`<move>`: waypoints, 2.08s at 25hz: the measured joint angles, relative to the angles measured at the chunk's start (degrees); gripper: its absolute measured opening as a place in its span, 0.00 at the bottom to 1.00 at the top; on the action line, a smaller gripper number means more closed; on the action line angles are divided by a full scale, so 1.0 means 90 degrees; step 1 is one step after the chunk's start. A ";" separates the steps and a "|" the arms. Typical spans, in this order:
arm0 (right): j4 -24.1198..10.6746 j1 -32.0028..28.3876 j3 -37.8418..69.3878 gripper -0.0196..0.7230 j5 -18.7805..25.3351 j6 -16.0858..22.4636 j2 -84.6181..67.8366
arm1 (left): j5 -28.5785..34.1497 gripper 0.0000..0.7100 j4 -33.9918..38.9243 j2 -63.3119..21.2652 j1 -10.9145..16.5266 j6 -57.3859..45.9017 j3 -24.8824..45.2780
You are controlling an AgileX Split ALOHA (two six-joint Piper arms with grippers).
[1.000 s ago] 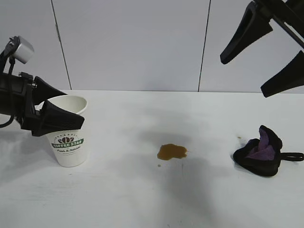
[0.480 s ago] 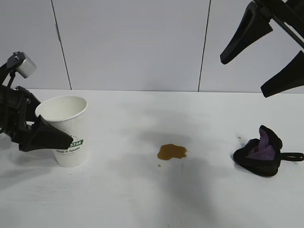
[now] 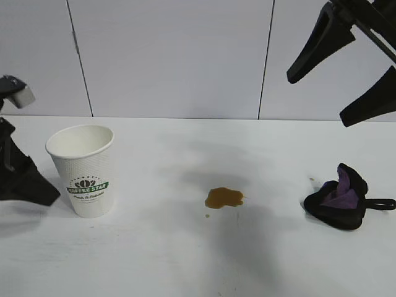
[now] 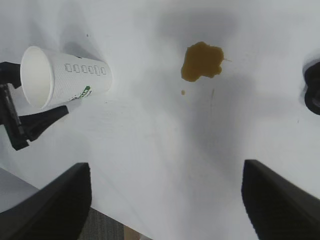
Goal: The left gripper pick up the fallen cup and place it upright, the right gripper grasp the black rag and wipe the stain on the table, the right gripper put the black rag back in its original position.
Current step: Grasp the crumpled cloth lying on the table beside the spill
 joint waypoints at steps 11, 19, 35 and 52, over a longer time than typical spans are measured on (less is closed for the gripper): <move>0.0000 0.0000 0.0000 0.79 0.0000 0.0000 0.0000 | -0.0560 0.98 0.2379 -0.2564 0.0000 -0.3336 0.0041; 0.0000 0.0000 0.0000 0.79 0.0000 0.0000 0.0000 | -0.0881 0.94 0.3999 -0.4509 0.0000 -0.4818 0.0059; 0.0000 0.0000 0.0000 0.79 0.0000 0.0000 0.0000 | -0.0399 0.93 0.4563 -0.9335 0.1088 -0.6170 0.0047; -0.0012 0.0000 0.0000 0.79 0.0000 -0.0122 0.0000 | 0.3986 0.93 0.4483 -1.1230 0.1095 -0.8708 -0.0194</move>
